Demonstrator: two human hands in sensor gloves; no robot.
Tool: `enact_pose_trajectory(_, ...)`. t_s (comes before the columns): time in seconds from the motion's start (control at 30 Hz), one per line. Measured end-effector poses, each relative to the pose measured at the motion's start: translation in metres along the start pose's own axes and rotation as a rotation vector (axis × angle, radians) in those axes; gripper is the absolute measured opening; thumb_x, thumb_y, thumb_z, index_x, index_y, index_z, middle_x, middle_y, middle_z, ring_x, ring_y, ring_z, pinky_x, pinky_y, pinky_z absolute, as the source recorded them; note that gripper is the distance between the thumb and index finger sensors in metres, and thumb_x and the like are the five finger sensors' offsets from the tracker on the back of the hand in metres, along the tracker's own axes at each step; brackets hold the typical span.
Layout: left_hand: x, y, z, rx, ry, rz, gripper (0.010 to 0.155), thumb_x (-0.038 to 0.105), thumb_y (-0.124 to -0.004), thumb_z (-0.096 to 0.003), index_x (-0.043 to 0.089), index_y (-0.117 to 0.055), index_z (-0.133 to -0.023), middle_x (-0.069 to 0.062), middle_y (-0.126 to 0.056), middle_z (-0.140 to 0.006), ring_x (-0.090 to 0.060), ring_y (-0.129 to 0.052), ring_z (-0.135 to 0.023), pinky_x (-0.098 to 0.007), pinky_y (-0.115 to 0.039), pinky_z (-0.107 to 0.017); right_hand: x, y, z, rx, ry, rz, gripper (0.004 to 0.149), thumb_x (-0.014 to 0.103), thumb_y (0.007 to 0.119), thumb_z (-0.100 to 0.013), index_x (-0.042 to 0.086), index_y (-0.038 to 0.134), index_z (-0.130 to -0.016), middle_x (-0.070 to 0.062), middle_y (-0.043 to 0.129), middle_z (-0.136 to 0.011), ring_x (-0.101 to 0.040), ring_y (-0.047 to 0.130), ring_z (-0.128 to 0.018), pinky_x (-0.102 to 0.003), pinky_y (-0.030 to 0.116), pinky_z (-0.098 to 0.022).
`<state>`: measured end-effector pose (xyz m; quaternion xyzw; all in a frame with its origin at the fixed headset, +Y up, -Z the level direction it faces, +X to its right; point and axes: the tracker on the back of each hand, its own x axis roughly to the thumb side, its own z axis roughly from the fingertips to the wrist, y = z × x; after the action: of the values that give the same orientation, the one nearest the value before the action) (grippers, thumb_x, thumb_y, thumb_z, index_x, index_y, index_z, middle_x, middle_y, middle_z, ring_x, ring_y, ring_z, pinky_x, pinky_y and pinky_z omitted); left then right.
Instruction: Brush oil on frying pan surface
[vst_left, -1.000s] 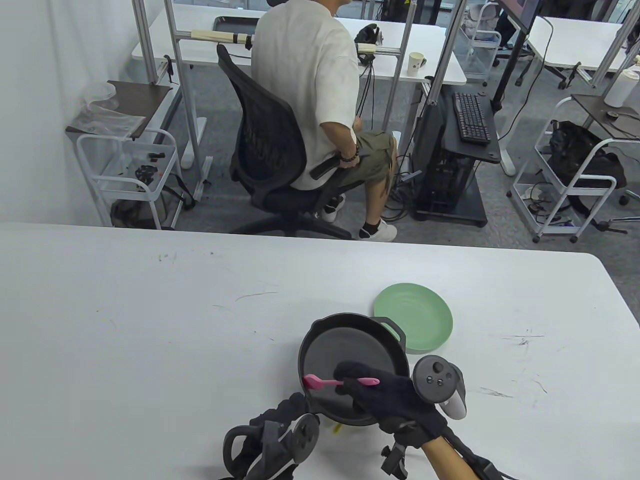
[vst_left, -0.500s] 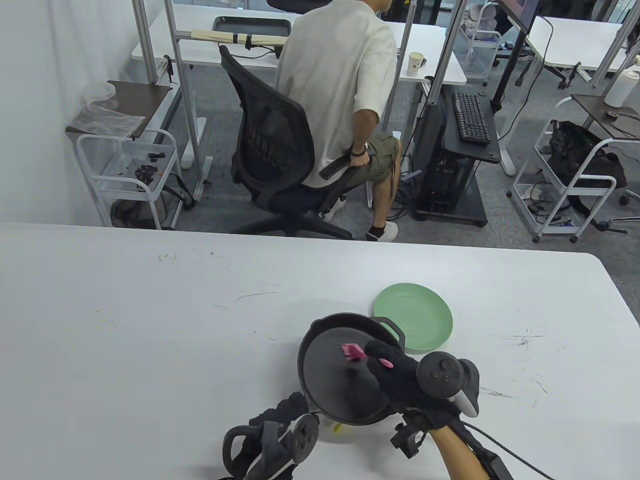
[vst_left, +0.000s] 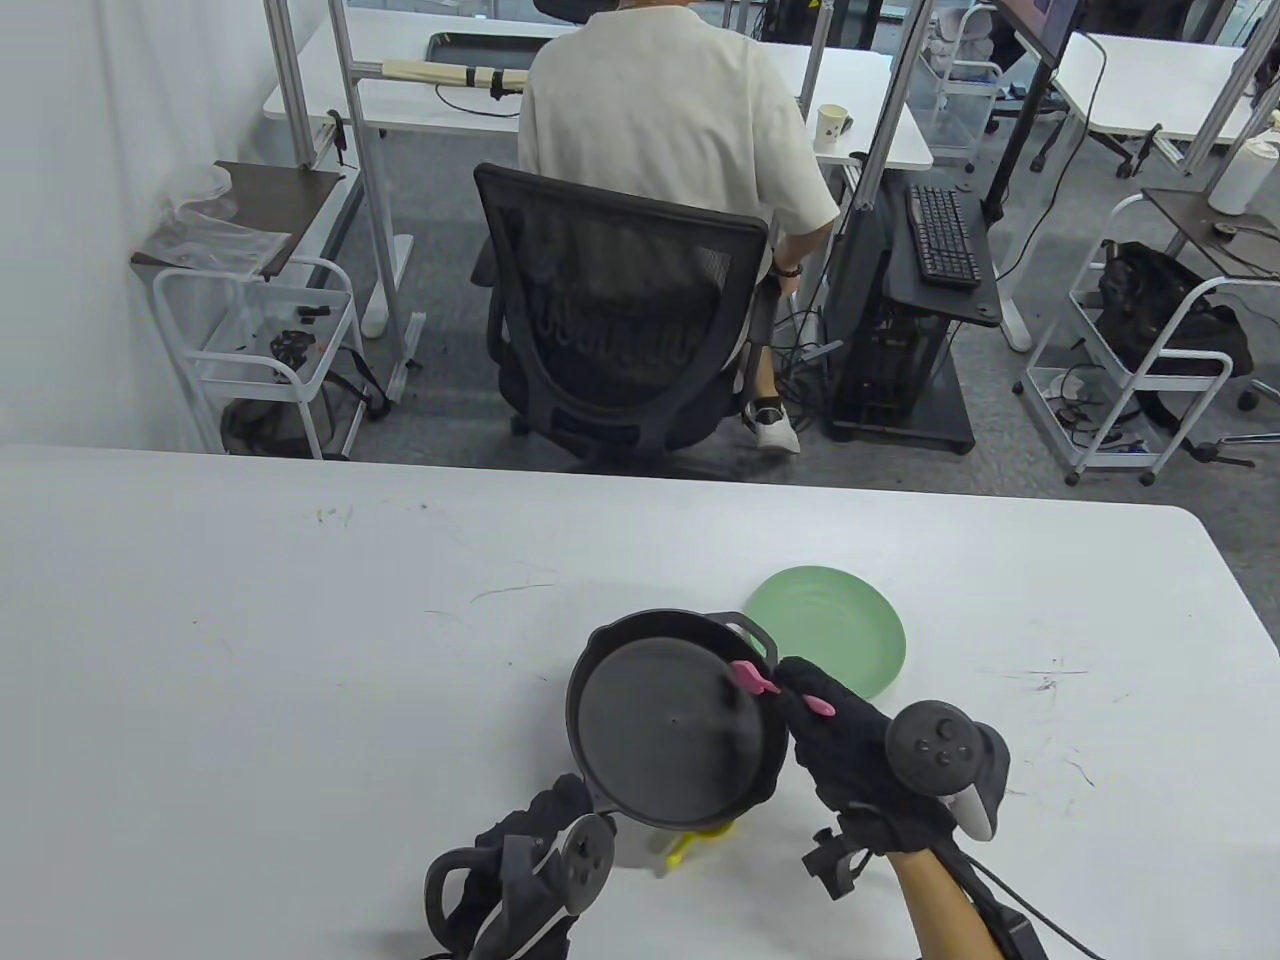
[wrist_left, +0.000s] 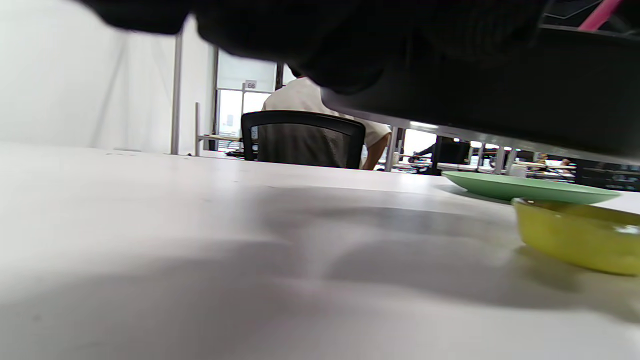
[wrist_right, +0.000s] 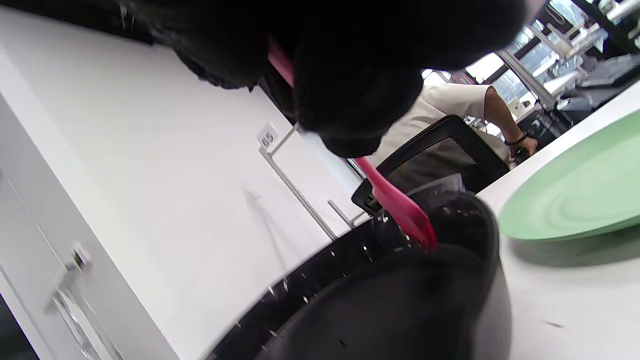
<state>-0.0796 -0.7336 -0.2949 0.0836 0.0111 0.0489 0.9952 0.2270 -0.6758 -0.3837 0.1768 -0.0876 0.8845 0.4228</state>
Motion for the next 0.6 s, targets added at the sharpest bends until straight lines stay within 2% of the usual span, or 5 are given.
enact_pose_trajectory(0.1, -0.009, 0.000, -0.002, 0.011, 0.047, -0.013, 0.063, 0.056, -0.073, -0.0485, 0.014, -0.077, -0.095, 0.005, -0.098, -0.051, -0.011, -0.096, -0.022, -0.035, -0.087, -0.021, -0.004, -0.009, 0.001, -0.040, 0.001, -0.143, 0.048, 0.044, 0.068, -0.064, 0.014, 0.070, -0.100, -0.022, 0.091, -0.079, -0.014, 0.095, -0.037, -0.025, 0.084, -0.022)
enact_pose_trajectory(0.23, -0.017, -0.002, -0.004, 0.006, 0.100, -0.008, 0.063, 0.056, -0.073, -0.0486, 0.014, -0.077, -0.095, 0.004, -0.098, -0.051, -0.011, -0.096, -0.022, -0.035, -0.086, -0.021, -0.007, -0.009, 0.002, -0.050, 0.000, -0.249, 0.046, 0.046, 0.068, -0.063, 0.014, 0.074, -0.095, -0.020, 0.094, -0.069, -0.011, 0.094, -0.031, -0.023, 0.083, -0.018)
enact_pose_trajectory(0.4, -0.023, -0.003, -0.006, -0.006, 0.134, -0.012, 0.063, 0.056, -0.074, -0.0486, 0.013, -0.077, -0.095, 0.004, -0.098, -0.051, -0.011, -0.096, -0.022, -0.035, -0.086, -0.021, -0.006, -0.001, -0.001, 0.034, -0.005, -0.206, 0.045, 0.047, 0.070, -0.062, 0.014, 0.079, -0.090, -0.018, 0.096, -0.061, -0.009, 0.094, -0.025, -0.023, 0.083, -0.014)
enact_pose_trajectory(0.5, -0.025, -0.005, -0.007, -0.017, 0.143, -0.030, 0.063, 0.055, -0.074, -0.0486, 0.013, -0.077, -0.095, 0.004, -0.098, -0.051, -0.011, -0.096, -0.022, -0.035, -0.086, -0.021, -0.006, 0.012, -0.002, 0.126, 0.002, -0.172, 0.045, 0.047, 0.070, -0.062, 0.014, 0.079, -0.090, -0.018, 0.097, -0.060, -0.009, 0.094, -0.025, -0.023, 0.083, -0.013)
enact_pose_trajectory(0.6, -0.027, -0.006, -0.008, -0.027, 0.154, -0.035, 0.063, 0.055, -0.074, -0.0485, 0.013, -0.077, -0.095, 0.004, -0.098, -0.051, -0.011, -0.096, -0.022, -0.035, -0.086, -0.021, -0.007, 0.023, -0.003, 0.157, 0.009, -0.128, 0.045, 0.047, 0.071, -0.062, 0.014, 0.080, -0.090, -0.018, 0.097, -0.060, -0.009, 0.094, -0.025, -0.023, 0.083, -0.013)
